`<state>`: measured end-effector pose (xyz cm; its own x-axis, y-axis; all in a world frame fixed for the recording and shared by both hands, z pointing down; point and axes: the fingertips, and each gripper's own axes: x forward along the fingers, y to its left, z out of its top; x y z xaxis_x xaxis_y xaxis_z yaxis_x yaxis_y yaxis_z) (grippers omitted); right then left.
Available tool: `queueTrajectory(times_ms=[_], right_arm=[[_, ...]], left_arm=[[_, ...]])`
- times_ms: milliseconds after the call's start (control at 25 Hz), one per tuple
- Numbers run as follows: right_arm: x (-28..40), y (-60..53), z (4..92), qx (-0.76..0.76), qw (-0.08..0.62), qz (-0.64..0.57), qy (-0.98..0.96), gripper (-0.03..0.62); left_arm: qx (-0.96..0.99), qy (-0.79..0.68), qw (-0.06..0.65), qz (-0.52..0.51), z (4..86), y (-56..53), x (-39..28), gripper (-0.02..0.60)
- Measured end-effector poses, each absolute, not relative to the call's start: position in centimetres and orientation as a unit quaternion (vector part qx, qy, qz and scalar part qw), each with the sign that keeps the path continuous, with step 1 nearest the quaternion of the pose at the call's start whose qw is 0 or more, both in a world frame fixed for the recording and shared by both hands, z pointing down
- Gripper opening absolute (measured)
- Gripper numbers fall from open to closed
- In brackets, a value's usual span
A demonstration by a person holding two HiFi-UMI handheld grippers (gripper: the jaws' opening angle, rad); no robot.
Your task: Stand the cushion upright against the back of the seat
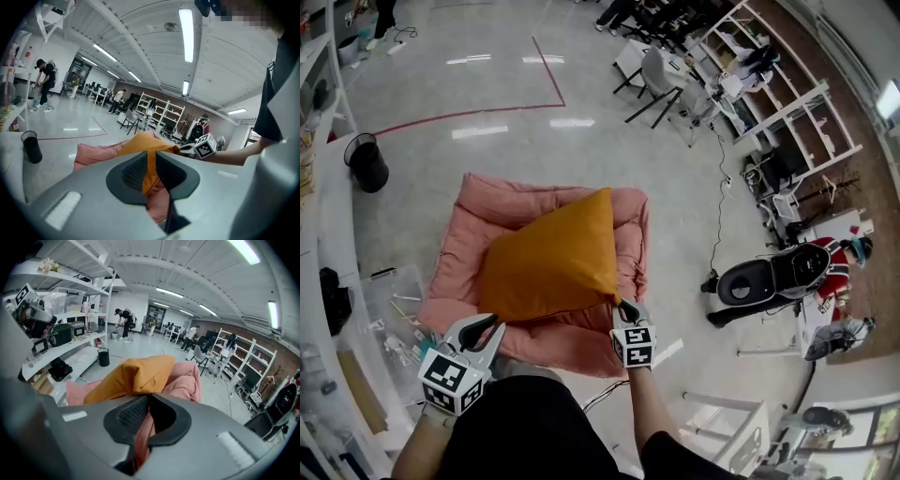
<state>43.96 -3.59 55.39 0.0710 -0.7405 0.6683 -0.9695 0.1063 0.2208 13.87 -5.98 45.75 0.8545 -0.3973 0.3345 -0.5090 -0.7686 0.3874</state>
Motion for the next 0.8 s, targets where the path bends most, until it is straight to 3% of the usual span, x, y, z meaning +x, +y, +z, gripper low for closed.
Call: queueTrajectory(times_ms=[640, 800], right_arm=[[45.8, 4.1, 58.2, 0.687, 0.29, 0.261, -0.614, 0.014], [46.3, 3.3, 57.7, 0.666, 0.264, 0.295, -0.632, 0.068]], left_arm=[[0.938, -0.197, 0.252, 0.133, 47.1, -5.0, 16.4, 0.063], [0.938, -0.196, 0.253, 0.134, 47.3, -5.1, 16.6, 0.063]])
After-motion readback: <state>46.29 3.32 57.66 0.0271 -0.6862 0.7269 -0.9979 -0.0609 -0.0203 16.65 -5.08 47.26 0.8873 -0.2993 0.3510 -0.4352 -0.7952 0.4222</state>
